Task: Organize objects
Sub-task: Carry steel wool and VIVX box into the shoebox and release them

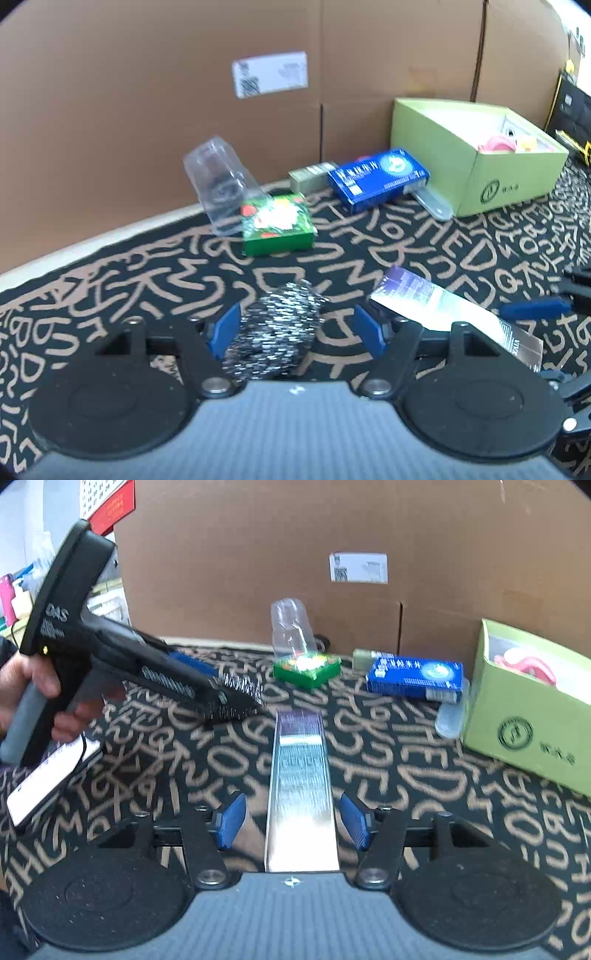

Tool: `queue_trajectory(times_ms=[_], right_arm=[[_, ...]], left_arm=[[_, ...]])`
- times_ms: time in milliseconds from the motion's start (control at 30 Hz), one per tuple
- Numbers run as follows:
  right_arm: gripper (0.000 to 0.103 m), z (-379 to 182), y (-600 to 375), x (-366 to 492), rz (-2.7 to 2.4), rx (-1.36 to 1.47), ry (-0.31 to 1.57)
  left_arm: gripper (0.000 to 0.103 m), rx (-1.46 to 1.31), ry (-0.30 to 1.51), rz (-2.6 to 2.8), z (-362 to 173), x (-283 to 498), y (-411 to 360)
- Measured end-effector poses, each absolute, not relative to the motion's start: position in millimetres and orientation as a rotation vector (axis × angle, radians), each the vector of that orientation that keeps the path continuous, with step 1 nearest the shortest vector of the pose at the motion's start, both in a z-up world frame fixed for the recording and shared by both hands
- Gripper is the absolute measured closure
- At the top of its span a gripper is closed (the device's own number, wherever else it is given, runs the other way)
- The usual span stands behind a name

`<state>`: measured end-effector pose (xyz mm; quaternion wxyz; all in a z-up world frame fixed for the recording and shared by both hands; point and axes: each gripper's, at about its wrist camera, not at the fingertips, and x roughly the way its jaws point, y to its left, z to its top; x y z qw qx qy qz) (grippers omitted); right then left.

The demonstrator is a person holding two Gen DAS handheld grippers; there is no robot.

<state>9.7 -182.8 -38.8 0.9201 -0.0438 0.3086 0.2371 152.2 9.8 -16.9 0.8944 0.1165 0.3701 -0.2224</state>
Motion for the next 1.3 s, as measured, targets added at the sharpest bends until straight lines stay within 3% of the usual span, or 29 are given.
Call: queue_trajectory(times_ms=[67, 167, 233, 300, 400, 633, 967, 1300], right_arm=[[0.042, -40.8, -177.5, 17.3, 0.471, -0.097, 0.632], [0.042, -48.7, -171.8, 28.4, 0.459, -0.095, 0.654], [0.054, -54.1, -171.1, 30.9, 0.449, -0.089, 0.654], [0.060, -54.3, -172.2, 28.4, 0.447, -0.097, 0.641], [0.060, -53.8, -179.8, 23.9, 0.454, -0.071, 0.640], [0.060, -36.7, -223.7, 1.2, 0.330, -0.027, 0.584], [0.060, 36.4, -313.5, -17.6, 0.061, -0.037, 0.372], [0.060, 52.2, -390.6, 36.5, -0.128, 0.051, 0.302]], left_arm=[[0.044, 0.282, 0.762, -0.457, -21.4, 153.6, 4.7], [0.045, 0.317, 0.760, -0.446, -27.7, 154.9, 1.5], [0.045, 0.314, 0.767, -0.441, -30.1, 155.8, 2.5], [0.063, 0.328, 0.768, -0.431, -32.6, 156.0, 2.7], [0.065, 0.335, 0.762, -0.430, -31.2, 153.6, 2.9], [0.067, 0.274, 0.754, -0.564, -15.4, 152.6, -24.1], [0.067, 0.212, 0.529, -0.781, 62.4, 167.3, -136.3], [0.067, 0.214, 0.544, -0.848, 51.9, 187.7, -223.0]])
